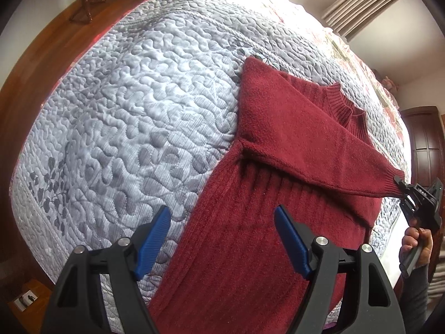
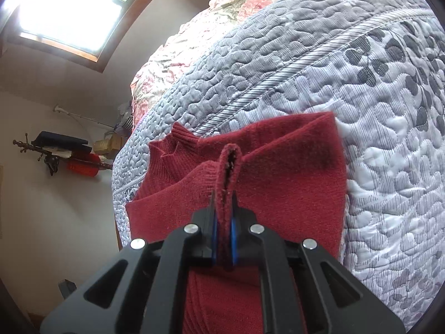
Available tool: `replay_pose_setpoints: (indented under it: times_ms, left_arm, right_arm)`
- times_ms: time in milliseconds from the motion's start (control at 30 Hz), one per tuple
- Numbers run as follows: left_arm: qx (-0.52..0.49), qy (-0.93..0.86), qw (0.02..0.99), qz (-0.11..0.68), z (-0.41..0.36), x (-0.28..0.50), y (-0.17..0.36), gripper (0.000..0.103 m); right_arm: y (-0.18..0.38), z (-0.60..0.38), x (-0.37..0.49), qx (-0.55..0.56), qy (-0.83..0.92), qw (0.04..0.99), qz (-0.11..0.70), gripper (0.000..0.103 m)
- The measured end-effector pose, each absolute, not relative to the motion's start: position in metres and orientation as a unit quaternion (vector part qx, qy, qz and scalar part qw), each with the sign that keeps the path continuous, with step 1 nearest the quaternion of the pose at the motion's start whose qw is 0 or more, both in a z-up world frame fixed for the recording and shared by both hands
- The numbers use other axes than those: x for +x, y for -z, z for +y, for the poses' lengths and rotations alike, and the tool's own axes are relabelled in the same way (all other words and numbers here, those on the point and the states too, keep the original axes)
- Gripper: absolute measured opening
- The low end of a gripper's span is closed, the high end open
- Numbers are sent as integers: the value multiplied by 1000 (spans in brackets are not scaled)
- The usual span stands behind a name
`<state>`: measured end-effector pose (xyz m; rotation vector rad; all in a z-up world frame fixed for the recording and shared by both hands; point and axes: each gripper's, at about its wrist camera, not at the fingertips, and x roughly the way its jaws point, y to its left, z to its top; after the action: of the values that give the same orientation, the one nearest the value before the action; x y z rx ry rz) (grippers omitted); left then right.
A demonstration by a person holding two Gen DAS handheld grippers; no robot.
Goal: Fold small clothes
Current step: 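Lay the sleeve down with the right tool and release it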
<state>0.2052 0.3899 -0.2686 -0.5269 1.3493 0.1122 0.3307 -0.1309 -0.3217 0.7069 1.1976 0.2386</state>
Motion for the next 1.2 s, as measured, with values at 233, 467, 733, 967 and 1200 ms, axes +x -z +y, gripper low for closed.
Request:
replay_pose_setpoints:
  times_ms: [233,467,733,967,1200]
  left_arm:
    - [-227,-45,751,618,380,219,275,77]
    - [-205,-26,767,607,365,250,274,77]
    - [-178,-4,777,603,346,278,285,77]
    - [-158,15,788,594,333,295,287,77]
    - [-165,45,802,573,327,313,297,77]
  right_arm:
    - [342,-141,325,327,-97,750,566,6]
    - [372,-145,326,308,-81,740,592,7]
    - [373,-145,328,295,-90,747,590,24]
    - [362,-161,332,323,-89,753,566,29]
    - [363,-175,334,336,-95,752,560,29]
